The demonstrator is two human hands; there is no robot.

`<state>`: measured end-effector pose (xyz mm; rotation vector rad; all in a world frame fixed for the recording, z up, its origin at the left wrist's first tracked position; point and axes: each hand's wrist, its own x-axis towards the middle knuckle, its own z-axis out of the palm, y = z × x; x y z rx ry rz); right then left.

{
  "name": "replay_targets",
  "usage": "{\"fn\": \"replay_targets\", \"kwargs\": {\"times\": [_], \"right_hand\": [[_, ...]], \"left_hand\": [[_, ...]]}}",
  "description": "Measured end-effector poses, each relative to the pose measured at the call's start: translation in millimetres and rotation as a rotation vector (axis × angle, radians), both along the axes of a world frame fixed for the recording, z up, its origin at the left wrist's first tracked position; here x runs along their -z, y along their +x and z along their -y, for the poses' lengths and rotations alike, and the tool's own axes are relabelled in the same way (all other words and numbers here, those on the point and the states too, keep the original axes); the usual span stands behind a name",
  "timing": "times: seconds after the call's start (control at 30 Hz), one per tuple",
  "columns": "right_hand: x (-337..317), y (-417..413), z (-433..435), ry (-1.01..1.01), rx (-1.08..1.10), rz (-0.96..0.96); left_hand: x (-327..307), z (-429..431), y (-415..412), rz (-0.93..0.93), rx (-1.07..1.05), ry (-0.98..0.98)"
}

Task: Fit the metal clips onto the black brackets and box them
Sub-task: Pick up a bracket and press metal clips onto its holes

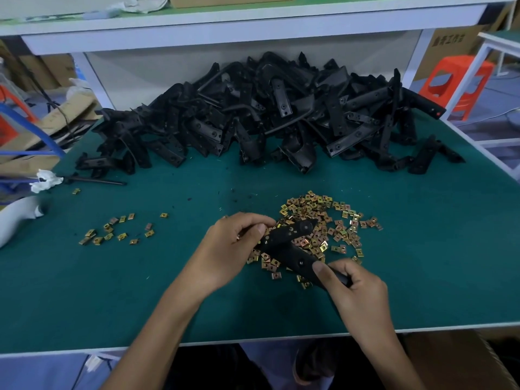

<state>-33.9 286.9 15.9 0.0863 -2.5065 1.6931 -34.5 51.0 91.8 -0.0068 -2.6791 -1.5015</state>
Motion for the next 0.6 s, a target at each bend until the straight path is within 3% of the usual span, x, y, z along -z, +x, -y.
{"fn": "replay_targets", "kwargs": {"times": [0.2, 0.43, 0.6], "right_hand": [[1, -1, -1, -0.023, 0.005, 0.003], [6, -1, -1, 0.025, 0.007, -0.021], [5, -1, 0, 0.054, 0.009, -0.044]], "left_hand": [[2, -5, 5, -0.038, 0.019, -0.141], [15, -10, 9, -0.114, -0.052, -0.092], [20, -11, 8, -0.162, -0.108, -0.186]]}}
